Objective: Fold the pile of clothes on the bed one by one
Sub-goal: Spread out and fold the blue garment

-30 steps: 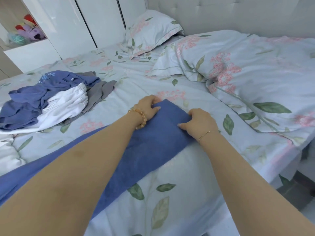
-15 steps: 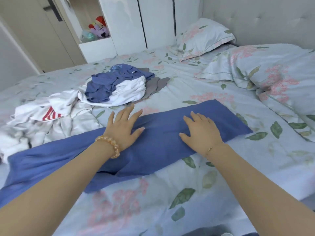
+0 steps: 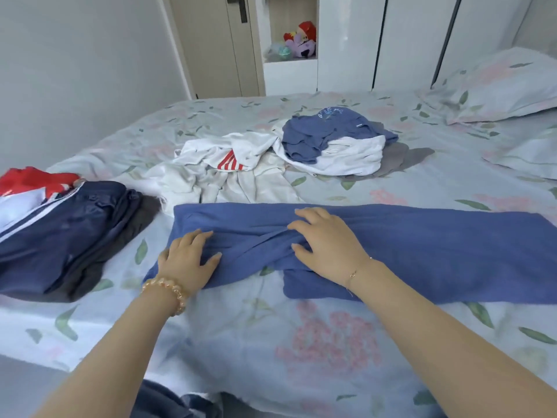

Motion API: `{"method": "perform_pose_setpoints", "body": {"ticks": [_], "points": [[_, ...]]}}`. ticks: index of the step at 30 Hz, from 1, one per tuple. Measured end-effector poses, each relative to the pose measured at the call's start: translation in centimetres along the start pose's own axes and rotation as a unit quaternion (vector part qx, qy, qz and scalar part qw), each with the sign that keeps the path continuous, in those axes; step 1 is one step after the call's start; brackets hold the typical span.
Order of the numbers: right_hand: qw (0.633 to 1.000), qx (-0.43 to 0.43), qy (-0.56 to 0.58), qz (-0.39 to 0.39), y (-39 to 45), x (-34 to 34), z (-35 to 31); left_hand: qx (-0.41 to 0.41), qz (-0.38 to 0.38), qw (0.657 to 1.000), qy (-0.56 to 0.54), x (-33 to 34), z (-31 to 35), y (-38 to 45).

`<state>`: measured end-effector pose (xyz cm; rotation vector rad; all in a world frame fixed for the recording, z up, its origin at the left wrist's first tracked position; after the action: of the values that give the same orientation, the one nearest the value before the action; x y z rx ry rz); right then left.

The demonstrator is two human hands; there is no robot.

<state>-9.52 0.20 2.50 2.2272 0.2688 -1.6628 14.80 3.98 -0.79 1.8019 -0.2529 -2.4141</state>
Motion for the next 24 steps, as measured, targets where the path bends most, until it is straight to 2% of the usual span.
{"method": "perform_pose_setpoints", "body": {"ticks": [3, 10, 15, 17, 19, 21, 24], "points": [[0.998, -0.063, 0.004, -0.005, 0.2, 1.6, -3.7, 0.004, 0.015, 0.993, -0.114, -2.0, -3.6, -1.0], [0.983, -0.162, 0.014, -0.087, 2.1, 6.7, -12.4, -0.054, -0.029, 0.963, -0.261, -2.8, -12.2, -4.0], [0.963, -0.252, -0.039, -0.086, 3.6, 8.6, -18.0, -0.005, -0.027, 0.963, -0.27, -3.2, -12.5, -4.0], [0.97, -0.23, 0.016, -0.083, 4.6, 7.6, -18.3, 0.013, -0.055, 0.955, -0.291, -3.0, -12.3, -3.8], [0.972, -0.152, 0.141, -0.107, 6.3, 5.6, -17.6, 0.028, -0.101, 0.948, -0.302, -2.4, -12.2, -3.6], [0.948, -0.089, 0.272, -0.141, 8.0, 3.3, -17.2, 0.009, -0.108, 0.947, -0.303, -2.2, -12.6, -3.1], [0.909, -0.022, 0.373, -0.186, 11.3, 1.2, -17.4, -0.033, -0.08, 0.937, -0.337, -1.6, -13.0, -2.3]]}}
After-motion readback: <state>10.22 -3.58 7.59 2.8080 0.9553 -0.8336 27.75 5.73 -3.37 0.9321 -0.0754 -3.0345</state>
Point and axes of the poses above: each hand's wrist, its own y-axis towards the middle knuckle, its own x-axis out of the palm, z = x × y, the point moved 7 cm from there along y, towards the middle knuckle, and after that the axes turned 14 degrees about x, right-handed, at the moved point
